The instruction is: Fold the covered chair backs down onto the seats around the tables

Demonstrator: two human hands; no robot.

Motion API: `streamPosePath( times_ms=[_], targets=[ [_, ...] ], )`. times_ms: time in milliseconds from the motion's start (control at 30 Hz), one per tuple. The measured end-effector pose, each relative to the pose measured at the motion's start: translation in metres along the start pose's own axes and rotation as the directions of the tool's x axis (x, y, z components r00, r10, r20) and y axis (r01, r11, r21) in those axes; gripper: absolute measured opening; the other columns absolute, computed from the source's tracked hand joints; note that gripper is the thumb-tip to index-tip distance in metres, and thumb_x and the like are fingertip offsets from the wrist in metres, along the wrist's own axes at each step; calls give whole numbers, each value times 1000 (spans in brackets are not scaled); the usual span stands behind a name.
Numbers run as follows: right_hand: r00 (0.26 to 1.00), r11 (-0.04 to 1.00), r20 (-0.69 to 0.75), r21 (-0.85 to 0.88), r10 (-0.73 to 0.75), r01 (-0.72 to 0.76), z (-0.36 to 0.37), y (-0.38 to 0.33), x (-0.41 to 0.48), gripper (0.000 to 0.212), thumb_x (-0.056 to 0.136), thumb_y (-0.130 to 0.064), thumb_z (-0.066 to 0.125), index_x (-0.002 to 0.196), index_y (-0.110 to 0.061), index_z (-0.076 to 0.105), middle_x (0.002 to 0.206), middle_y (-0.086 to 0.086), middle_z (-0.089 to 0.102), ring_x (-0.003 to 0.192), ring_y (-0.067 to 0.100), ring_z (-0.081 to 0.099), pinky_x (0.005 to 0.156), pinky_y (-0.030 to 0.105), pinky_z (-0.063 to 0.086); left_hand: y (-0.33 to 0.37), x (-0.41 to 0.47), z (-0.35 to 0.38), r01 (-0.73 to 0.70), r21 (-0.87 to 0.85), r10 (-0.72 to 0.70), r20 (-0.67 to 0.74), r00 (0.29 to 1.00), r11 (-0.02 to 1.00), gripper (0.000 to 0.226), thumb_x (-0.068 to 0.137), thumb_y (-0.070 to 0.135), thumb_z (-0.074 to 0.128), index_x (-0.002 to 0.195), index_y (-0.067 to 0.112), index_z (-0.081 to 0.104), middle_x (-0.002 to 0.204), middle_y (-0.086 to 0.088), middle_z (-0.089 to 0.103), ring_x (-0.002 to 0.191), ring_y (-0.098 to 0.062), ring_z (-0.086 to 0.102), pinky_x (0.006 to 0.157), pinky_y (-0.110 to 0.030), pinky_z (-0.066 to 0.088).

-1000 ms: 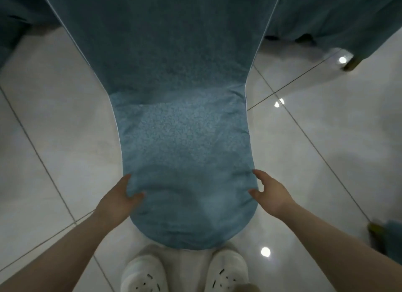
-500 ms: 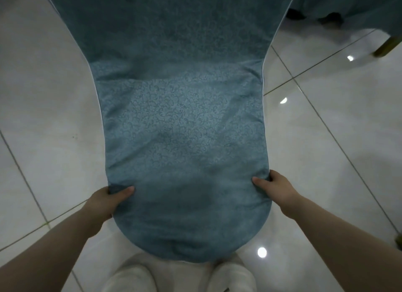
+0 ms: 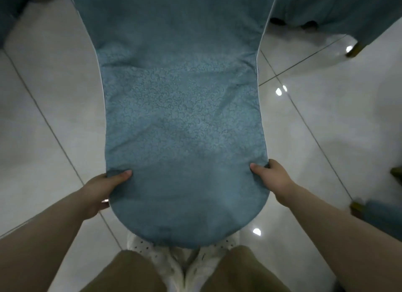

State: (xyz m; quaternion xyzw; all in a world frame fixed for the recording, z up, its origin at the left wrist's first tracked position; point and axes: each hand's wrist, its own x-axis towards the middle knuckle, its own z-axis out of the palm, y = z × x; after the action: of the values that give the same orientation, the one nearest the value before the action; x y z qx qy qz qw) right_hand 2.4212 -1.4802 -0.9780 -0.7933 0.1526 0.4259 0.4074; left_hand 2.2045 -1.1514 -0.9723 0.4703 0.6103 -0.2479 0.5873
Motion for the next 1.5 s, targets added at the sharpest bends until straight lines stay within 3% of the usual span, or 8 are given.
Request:
streamPosePath(
  times_ms=[167,300,467,667,1000,1233,1367,1500],
  targets=[
    [995,997,-86,-66,-44,38,-29,-33,-81,38,87,-26,66,120,-13,54,111,0,63,98,20,62,85,36,51,9,-88,-9,-16,-51,20,73,997,999,59,71,44,69,121,14,57,115,-3,65,102,-23,61,79,-37,48],
    [999,999,-49,-45,-19,17,-51,-48,-135,49,82,-24,73,121,-23,43,103,-7,58,92,14,60,77,28,49,16,-148,-18,19,-65,-13,90,996,998,47,77,40,67,114,12,60,110,-6,67,98,-25,63,81,-38,49],
    [999,998,0,50,34,-34,-56,-73,-196,21,85,-12,70,99,-18,56,99,-3,64,82,8,64,62,19,51,22,-224,-41,-44,-37,47,68,997,998,43,72,46,67,103,16,63,98,-1,70,88,-21,66,66,-33,51],
    [998,993,-9,96,62,-61,-47,-89,-250,33,87,-5,65,118,0,56,112,15,66,99,30,64,90,46,51,22,-275,-66,-141,107,148,-62,987,984,45,80,49,64,107,13,62,107,-10,66,95,-31,63,87,-45,51],
    [998,994,-16,87,65,-63,-72,-79,-274,10,88,-3,63,97,-7,63,101,15,68,92,31,66,86,45,53,-2,-306,-39,-181,213,220,-176,960,960,54,81,51,63,113,8,63,108,-13,66,96,-33,62,91,-47,50],
    [997,998,-78,-63,-7,2,-123,-69,-280,22,84,-7,69,73,-23,57,75,-8,63,67,7,59,54,22,45,-52,-318,15,-110,100,126,-170,977,989,66,79,53,64,121,4,56,109,-13,61,95,-32,57,85,-42,48],
    [997,984,-70,-180,-27,14,-146,-77,-281,10,83,-14,70,92,-13,66,95,7,68,84,23,66,77,35,53,-65,-329,41,-77,21,79,-153,985,997,76,77,54,63,129,1,49,125,-18,55,110,-37,54,95,-48,46],
    [998,967,-59,-253,23,-37,-154,-84,-289,37,82,-22,70,115,-7,61,113,15,65,103,32,62,93,45,50,-67,-345,44,-75,-30,71,-126,989,997,74,78,53,63,131,3,48,128,-18,55,107,-35,54,94,-47,46]
  ],
)
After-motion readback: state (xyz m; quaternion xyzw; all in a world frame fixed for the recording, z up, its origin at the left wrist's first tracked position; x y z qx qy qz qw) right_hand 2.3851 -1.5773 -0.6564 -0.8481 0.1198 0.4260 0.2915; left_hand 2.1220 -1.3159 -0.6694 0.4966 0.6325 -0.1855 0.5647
